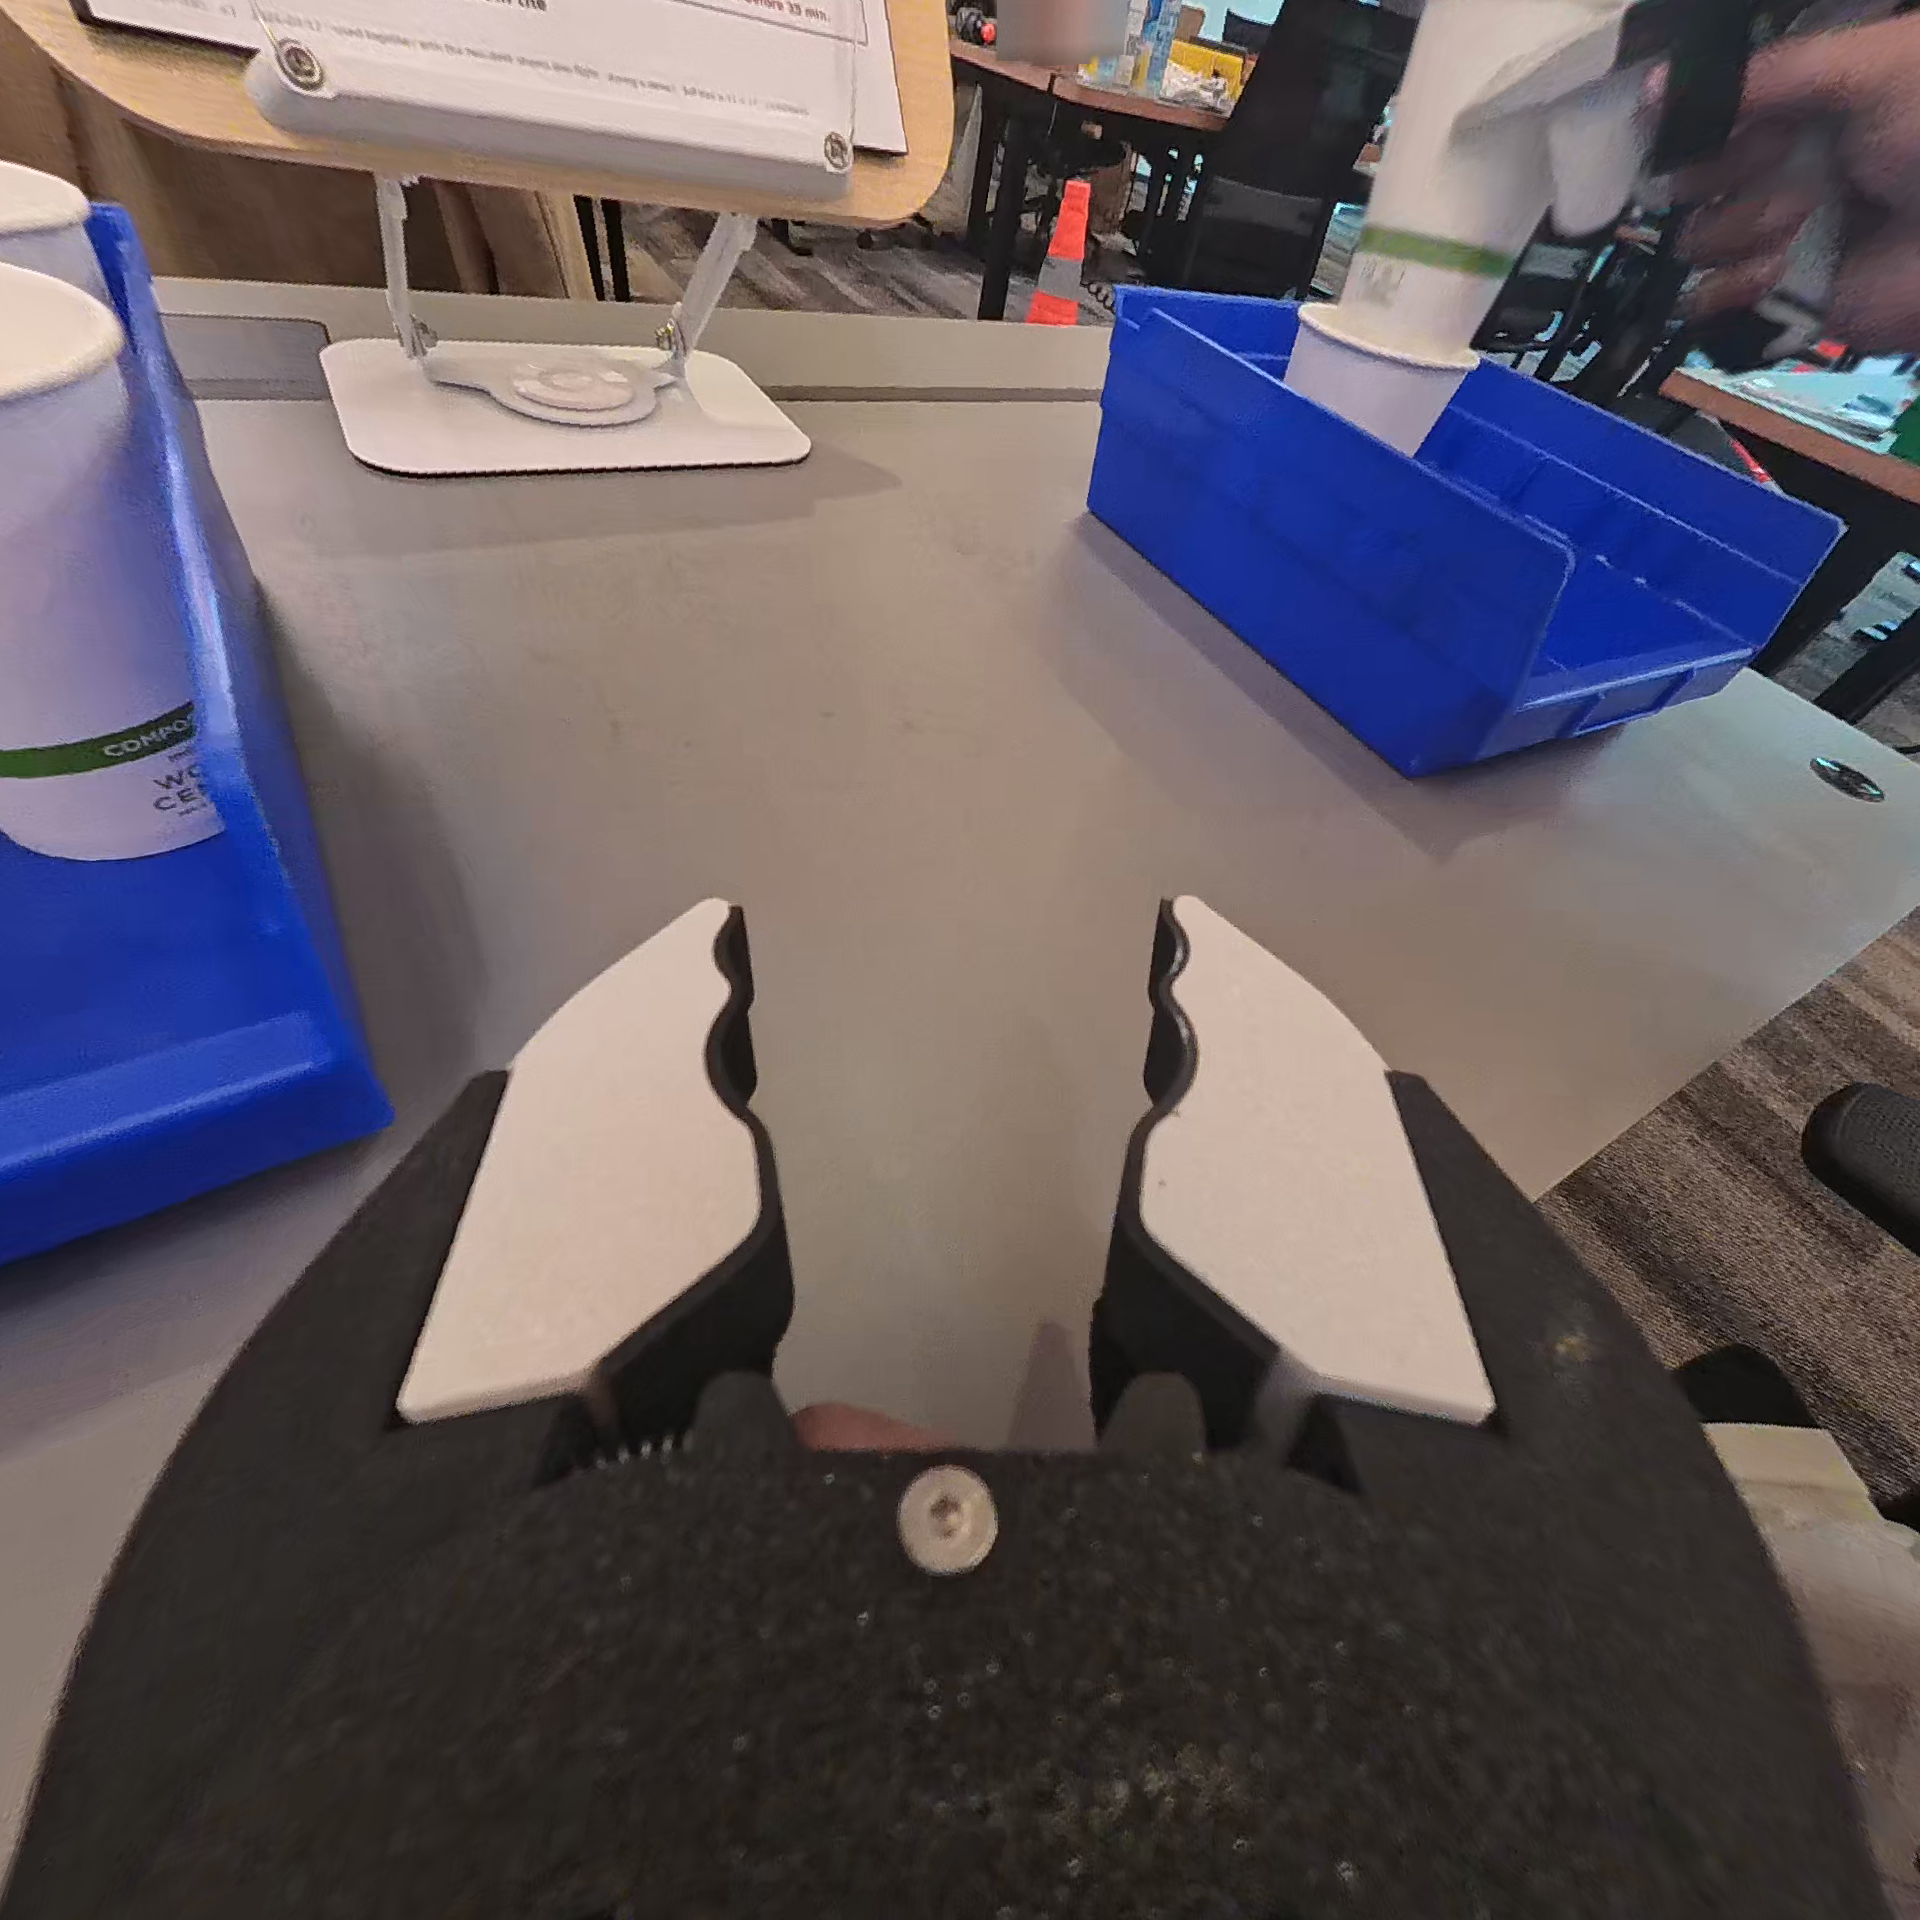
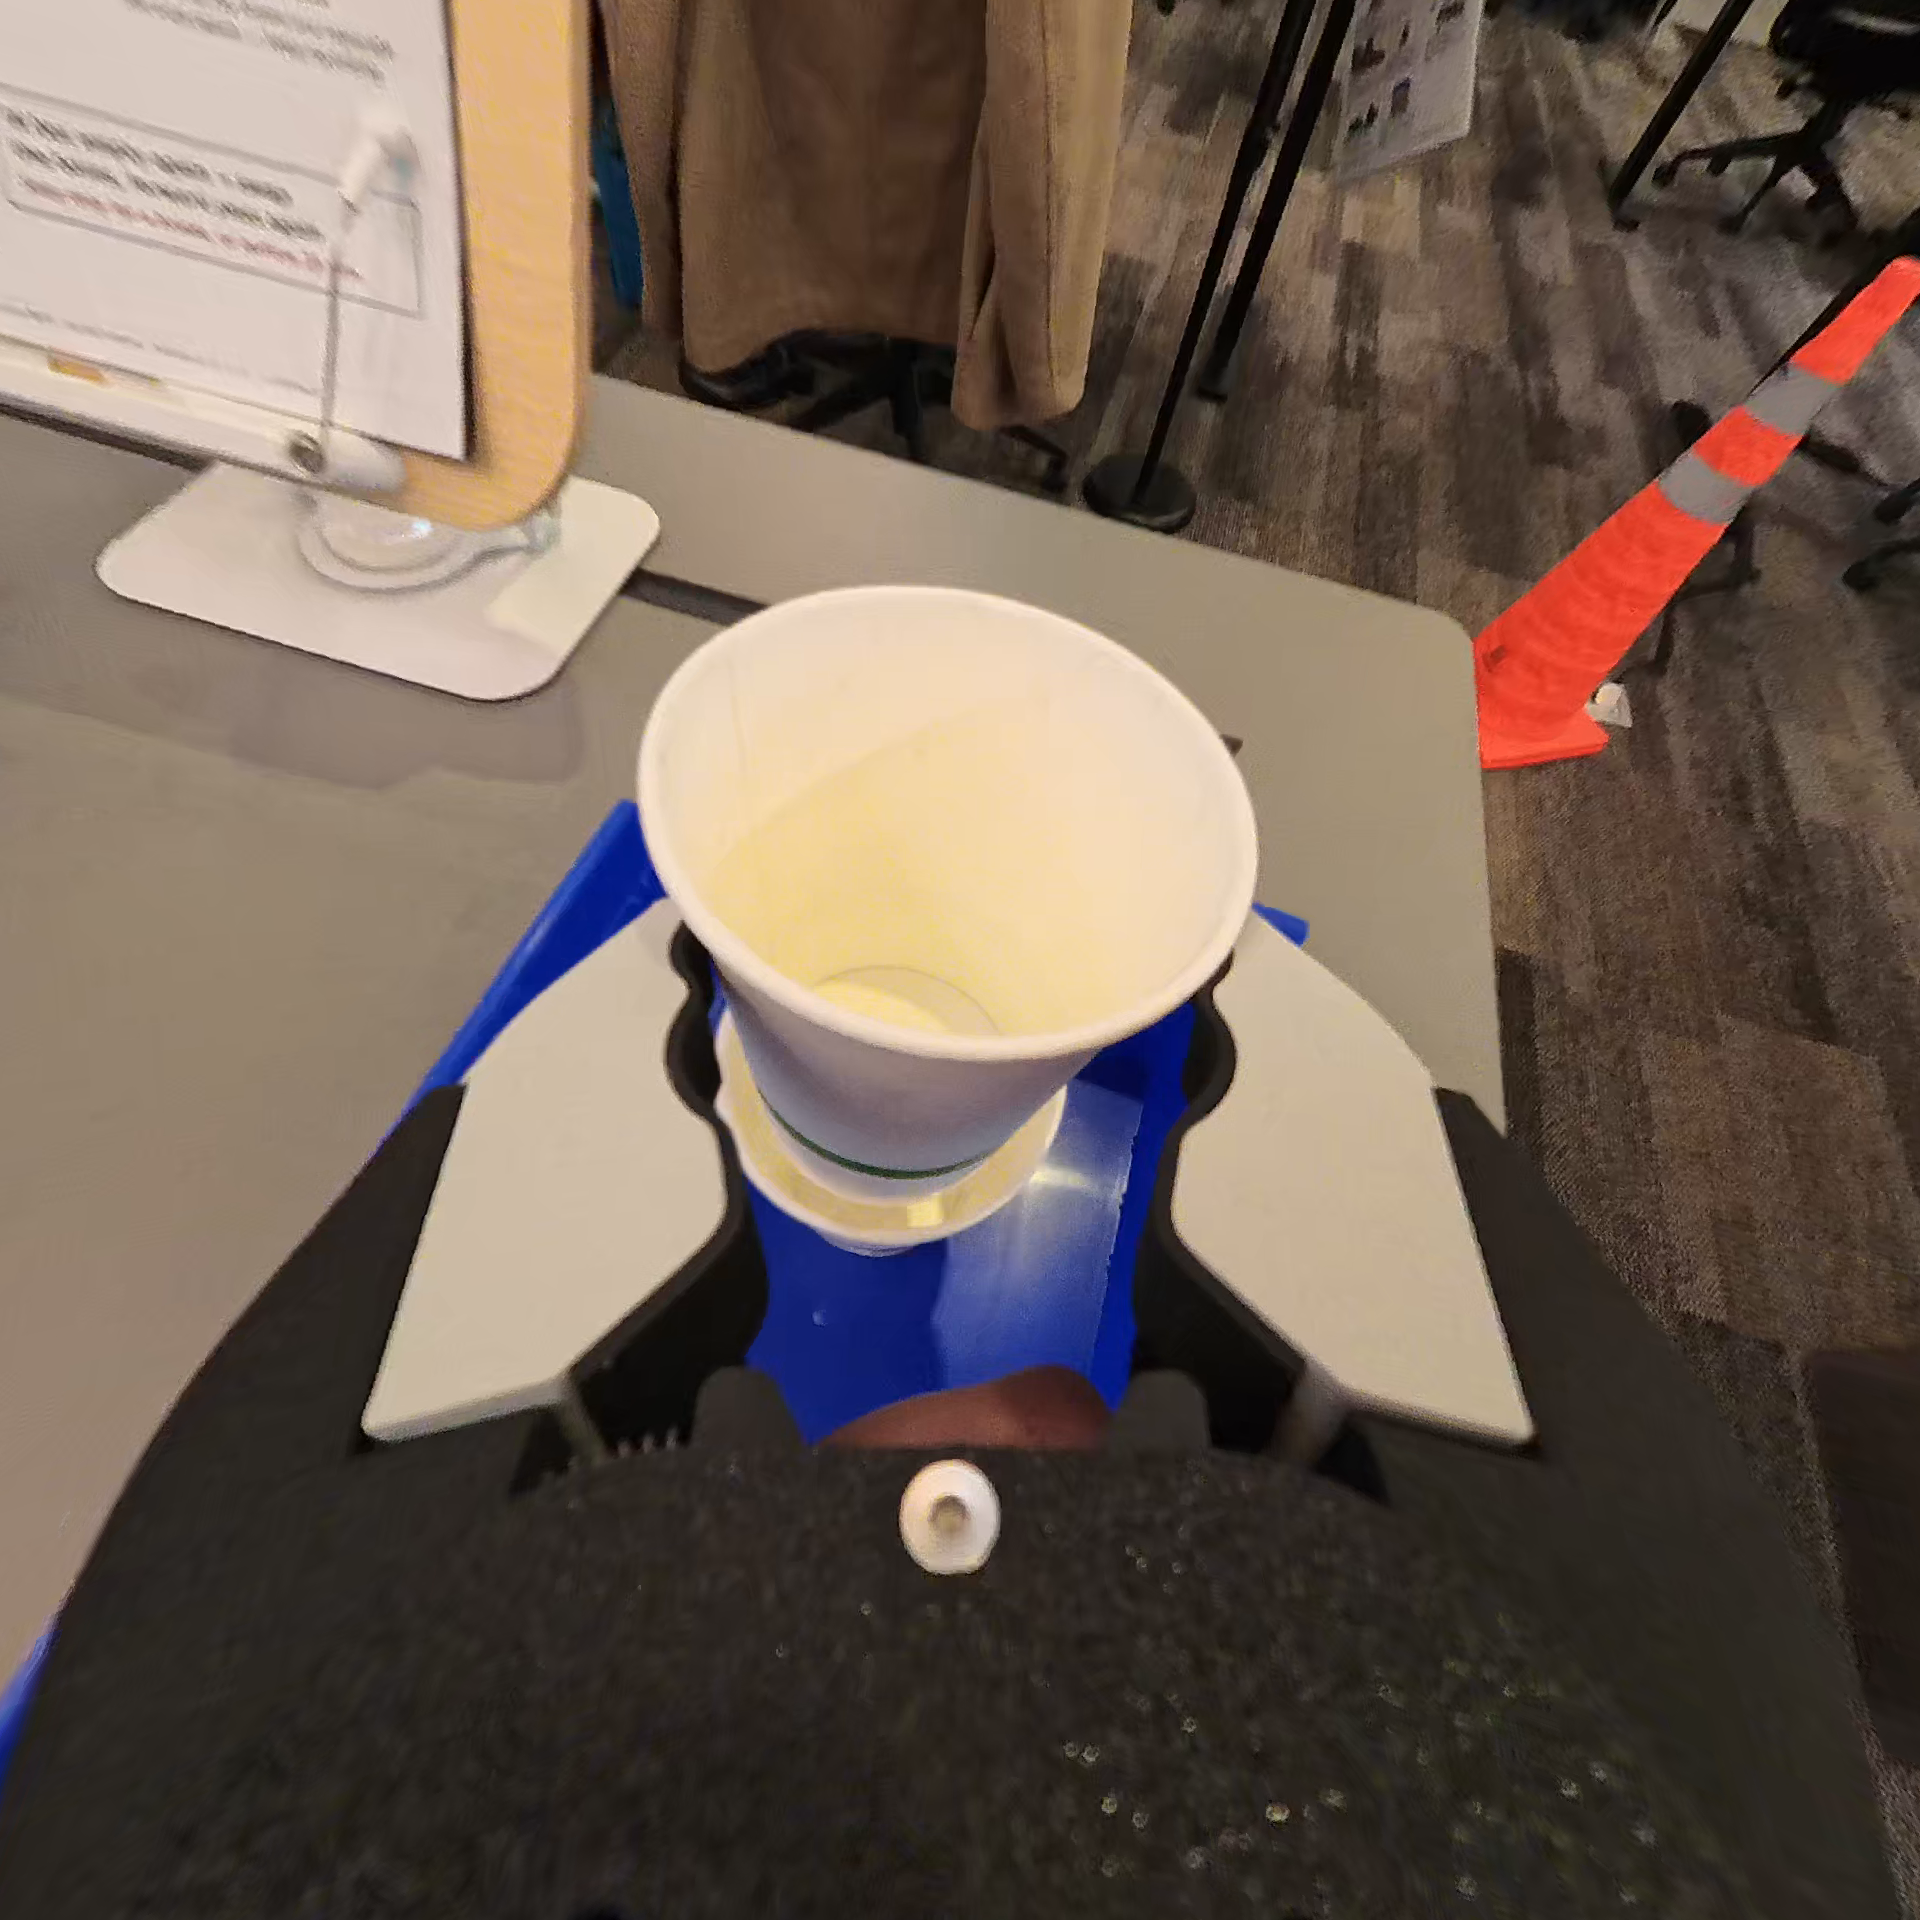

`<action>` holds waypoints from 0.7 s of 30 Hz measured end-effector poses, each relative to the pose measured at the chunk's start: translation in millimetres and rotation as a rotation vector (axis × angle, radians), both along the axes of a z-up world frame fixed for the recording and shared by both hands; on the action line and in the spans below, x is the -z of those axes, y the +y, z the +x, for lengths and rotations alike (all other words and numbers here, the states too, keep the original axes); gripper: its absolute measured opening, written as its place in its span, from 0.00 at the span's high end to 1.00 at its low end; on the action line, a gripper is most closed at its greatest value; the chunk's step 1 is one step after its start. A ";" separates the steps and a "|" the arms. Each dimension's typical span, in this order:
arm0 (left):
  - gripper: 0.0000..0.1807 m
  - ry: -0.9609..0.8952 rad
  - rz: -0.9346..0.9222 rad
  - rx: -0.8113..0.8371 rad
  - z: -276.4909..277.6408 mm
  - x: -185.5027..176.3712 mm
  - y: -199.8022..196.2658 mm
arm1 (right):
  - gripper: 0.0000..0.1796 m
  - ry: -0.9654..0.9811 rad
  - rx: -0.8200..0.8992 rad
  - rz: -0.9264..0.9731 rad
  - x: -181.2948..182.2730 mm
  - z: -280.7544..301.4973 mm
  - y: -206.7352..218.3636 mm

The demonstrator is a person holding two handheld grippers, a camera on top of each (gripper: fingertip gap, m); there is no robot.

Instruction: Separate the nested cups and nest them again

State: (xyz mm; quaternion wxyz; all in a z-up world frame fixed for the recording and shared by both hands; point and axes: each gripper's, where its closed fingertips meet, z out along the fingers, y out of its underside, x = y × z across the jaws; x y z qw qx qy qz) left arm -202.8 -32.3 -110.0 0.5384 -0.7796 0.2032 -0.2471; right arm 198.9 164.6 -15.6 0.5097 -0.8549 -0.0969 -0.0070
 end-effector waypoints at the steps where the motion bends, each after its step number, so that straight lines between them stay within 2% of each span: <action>1: 0.60 0.001 0.003 0.001 -0.2 -0.6 -0.2 | 0.50 -0.003 0.002 -0.012 7.9 1.6 2.0; 11: 0.60 -0.002 -0.028 0.059 12.4 5.6 -6.2 | 0.50 0.034 -0.082 -0.106 54.0 -2.8 -7.4; 21: 0.60 0.040 -0.039 0.089 22.0 15.0 -10.7 | 0.49 -0.032 -0.159 -0.206 69.2 -0.3 -28.3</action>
